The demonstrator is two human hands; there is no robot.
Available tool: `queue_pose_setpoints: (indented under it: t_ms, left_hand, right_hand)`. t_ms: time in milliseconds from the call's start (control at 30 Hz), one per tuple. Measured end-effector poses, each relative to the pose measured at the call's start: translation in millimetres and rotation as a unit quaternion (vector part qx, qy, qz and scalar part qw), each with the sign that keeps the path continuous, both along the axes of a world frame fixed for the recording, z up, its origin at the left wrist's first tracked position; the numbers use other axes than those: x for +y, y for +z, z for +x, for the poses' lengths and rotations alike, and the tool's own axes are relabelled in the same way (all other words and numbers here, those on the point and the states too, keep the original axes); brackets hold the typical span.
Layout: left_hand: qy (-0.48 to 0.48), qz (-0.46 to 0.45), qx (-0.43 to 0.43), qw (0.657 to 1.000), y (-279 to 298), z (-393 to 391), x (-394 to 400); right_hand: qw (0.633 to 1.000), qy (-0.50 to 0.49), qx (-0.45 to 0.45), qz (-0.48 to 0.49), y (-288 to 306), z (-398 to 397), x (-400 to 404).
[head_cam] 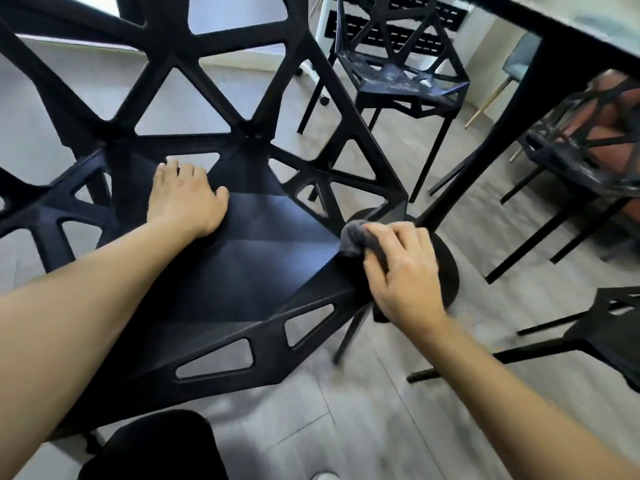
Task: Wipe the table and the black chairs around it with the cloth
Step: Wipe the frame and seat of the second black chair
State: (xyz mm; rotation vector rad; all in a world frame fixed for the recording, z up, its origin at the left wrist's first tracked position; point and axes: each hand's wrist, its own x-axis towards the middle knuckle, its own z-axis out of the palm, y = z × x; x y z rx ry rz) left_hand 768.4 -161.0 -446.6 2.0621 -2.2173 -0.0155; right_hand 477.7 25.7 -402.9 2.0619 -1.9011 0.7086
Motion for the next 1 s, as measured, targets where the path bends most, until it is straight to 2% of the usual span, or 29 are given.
queue_pose_setpoints:
  t_ms: [67,133,200,233,267,400,467,500,567,633,767,867,933,1000]
  left_hand:
    - [0.006,0.023,-0.001,1.000,2.8,-2.4,-0.2]
    - [0.031,0.097,-0.009,0.995,19.5,-9.3,-10.5]
    - [0.071,0.183,0.001,0.981,38.7,-26.1,-18.1]
    - [0.090,0.194,0.015,0.977,41.8,-36.2,-18.0]
    - [0.101,0.177,0.025,0.979,38.6,-45.4,-15.8]
    - [0.085,0.005,0.057,0.995,4.4,-61.4,-6.9]
    - [0.068,-0.009,0.065,0.996,0.7,-59.8,-13.0]
    - [0.062,-0.008,0.062,0.996,1.3,-59.1,-13.9]
    - [0.056,-0.009,0.055,0.997,0.6,-60.2,-13.2]
    - [0.053,-0.006,0.051,0.997,0.2,-60.8,-10.5]
    - [0.056,0.004,0.053,0.997,3.2,-60.5,-9.7]
    - [0.052,0.012,0.059,0.997,4.6,-59.7,-9.5]
    - [0.054,0.016,0.063,0.996,6.5,-58.7,-8.9]
    - [0.057,0.016,0.062,0.996,8.0,-59.6,-8.1]
  right_hand:
    - [0.997,0.061,0.048,0.007,-0.2,29.7,9.4]
    - [0.989,0.124,0.079,0.032,2.4,41.1,7.7]
    - [0.984,0.136,0.110,0.028,7.5,31.3,-13.5]
    - [0.986,0.120,0.113,0.012,9.3,25.5,-26.9]
    - [0.989,0.099,0.108,-0.007,12.2,20.0,-40.0]
    - [0.990,0.060,0.023,-0.122,53.2,1.5,-91.9]
    - [0.980,0.031,-0.014,-0.195,79.1,-5.8,-126.0]
    - [0.979,0.015,-0.041,-0.199,86.7,-7.8,-145.2]
    - [0.991,0.014,-0.092,-0.099,87.3,-7.9,-178.3]
    - [0.995,0.041,-0.094,0.019,73.4,-11.8,-194.9]
    - [0.993,0.021,-0.103,0.059,67.5,-18.2,-188.2]
    - [0.997,-0.073,0.005,0.020,59.0,-9.0,-170.2]
    - [0.981,-0.139,0.134,-0.014,49.0,-5.5,-148.8]
    - [0.965,-0.153,0.210,-0.045,43.8,-11.7,-127.2]
